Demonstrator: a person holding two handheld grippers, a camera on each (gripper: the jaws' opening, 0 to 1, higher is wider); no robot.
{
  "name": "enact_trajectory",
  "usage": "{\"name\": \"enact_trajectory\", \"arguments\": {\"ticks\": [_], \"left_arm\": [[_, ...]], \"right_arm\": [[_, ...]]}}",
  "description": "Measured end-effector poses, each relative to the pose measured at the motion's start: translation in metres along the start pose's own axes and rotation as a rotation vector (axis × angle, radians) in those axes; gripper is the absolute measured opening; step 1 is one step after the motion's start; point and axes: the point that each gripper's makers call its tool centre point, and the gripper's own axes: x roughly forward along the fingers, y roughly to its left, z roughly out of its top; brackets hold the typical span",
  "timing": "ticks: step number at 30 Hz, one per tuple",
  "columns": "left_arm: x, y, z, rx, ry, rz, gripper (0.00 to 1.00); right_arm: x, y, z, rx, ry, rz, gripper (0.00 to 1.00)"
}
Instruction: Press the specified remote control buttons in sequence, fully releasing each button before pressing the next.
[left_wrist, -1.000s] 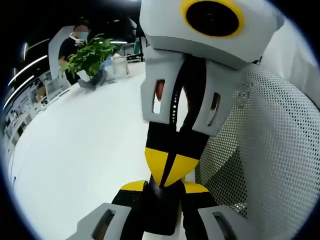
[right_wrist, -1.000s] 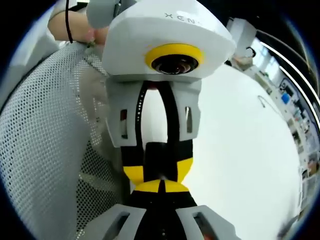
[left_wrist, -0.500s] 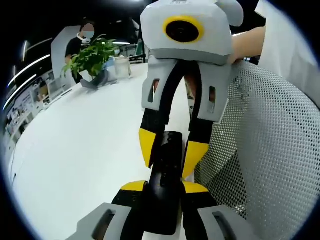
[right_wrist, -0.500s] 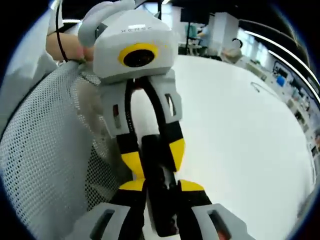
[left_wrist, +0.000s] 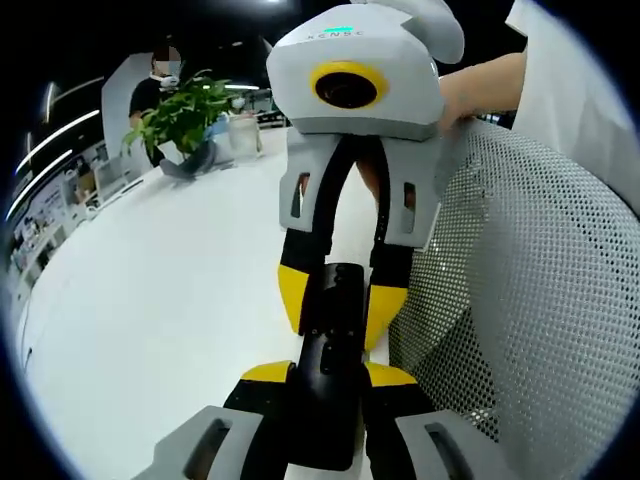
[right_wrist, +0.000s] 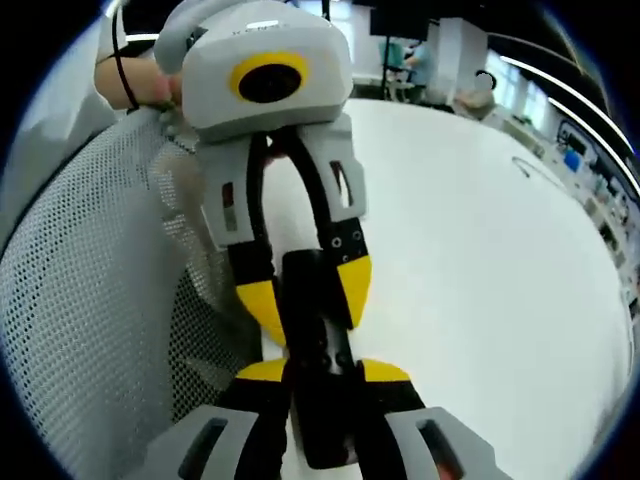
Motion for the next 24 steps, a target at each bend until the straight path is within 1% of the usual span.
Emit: {"name": "enact_trajectory", "arguments": {"ticks": [5,10,11,14,15,16,17,18,19,20,21,22,24], "left_arm": [[0.0,0.0,0.0,-0.008,-0.009,0.008,0.26],[0.0,0.0,0.0,-0.013,0.002,0.016,0.27],[0.0,0.0,0.0,-0.014,0.007,0.015,0.27],[-0.003,-0.002,-0.003,0.014,0.051,0.003,0.28],[-0.006,-0.002,-0.004,0.017,0.066,0.002,0.29],[-0.008,-0.001,-0.006,0.002,0.076,0.007,0.29],[-0.015,0.001,-0.006,-0.041,0.074,0.027,0.29],[-0.019,0.002,-0.004,-0.07,0.05,0.042,0.3],[-0.026,0.004,0.001,-0.102,0.008,0.063,0.32],[-0.03,0.004,0.002,-0.122,-0.005,0.077,0.34],[-0.036,0.006,0.002,-0.147,-0.011,0.1,0.39],[-0.044,0.009,0.001,-0.154,-0.018,0.138,0.42],[-0.056,0.01,0.0,-0.159,-0.02,0.178,0.47]], "right_arm": [[0.0,0.001,0.0,0.013,-0.014,-0.007,0.21],[0.0,0.002,0.001,0.056,-0.033,-0.02,0.21],[0.0,0.003,0.001,0.054,-0.033,-0.021,0.21],[0.0,0.005,0.0,0.036,-0.026,-0.029,0.21],[0.0,0.004,0.0,0.034,-0.026,-0.029,0.21],[0.0,0.004,0.0,0.042,-0.03,-0.028,0.21],[-0.001,0.004,0.0,0.049,-0.035,-0.027,0.21],[-0.001,0.003,0.0,0.058,-0.042,-0.028,0.21],[-0.001,0.004,0.0,0.06,-0.045,-0.028,0.21],[0.0,0.004,0.001,0.061,-0.044,-0.028,0.21],[0.0,0.004,0.001,0.053,-0.039,-0.031,0.21],[0.0,0.004,0.001,0.05,-0.037,-0.032,0.21],[0.001,0.004,0.001,0.037,-0.031,-0.036,0.21]]}}
